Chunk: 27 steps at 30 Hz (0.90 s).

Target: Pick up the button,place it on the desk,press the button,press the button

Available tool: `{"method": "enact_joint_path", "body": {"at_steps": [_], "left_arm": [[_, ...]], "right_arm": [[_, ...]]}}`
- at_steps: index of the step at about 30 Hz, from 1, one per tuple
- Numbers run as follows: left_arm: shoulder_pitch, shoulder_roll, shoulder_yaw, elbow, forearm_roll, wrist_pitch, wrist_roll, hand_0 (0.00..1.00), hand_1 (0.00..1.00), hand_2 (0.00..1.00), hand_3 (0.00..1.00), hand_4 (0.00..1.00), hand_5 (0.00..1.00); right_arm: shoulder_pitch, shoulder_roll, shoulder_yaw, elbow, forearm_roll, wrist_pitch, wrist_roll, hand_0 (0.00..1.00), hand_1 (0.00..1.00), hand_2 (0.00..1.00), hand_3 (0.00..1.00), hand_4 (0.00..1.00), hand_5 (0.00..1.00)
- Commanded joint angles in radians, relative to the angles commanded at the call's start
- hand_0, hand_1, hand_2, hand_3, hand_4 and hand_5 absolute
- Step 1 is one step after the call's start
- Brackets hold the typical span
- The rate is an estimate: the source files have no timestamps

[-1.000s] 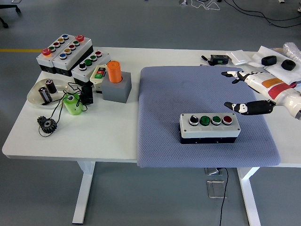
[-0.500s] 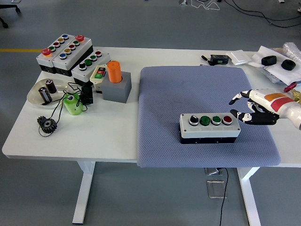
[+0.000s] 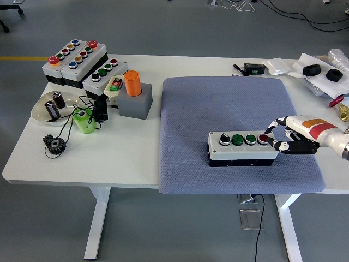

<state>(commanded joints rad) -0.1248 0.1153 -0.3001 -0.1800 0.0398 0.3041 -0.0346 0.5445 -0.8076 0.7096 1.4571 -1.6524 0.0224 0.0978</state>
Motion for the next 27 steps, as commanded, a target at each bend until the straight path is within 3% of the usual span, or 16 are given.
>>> {"method": "enact_joint_path", "body": {"at_steps": [19, 27], "left_arm": [[0.003, -0.001, 0.004, 0.0, 0.0, -0.002, 0.002, 0.658, 0.715, 0.713, 0.507, 0.326, 0.998], [0.005, 0.0, -0.003, 0.0, 0.011, -0.001, 0.003, 0.658, 0.713, 0.713, 0.505, 0.326, 0.998]], "right_arm": [[0.014, 0.029, -0.06, -0.042, -0.02, 0.01, -0.024, 0.08, 0.002, 0.072, 0.685, 0.586, 0.787], [0.004, 0.024, -0.011, 0.002, -0.02, -0.011, -0.024, 0.081, 0.002, 0.072, 0.686, 0.576, 0.782]]}}
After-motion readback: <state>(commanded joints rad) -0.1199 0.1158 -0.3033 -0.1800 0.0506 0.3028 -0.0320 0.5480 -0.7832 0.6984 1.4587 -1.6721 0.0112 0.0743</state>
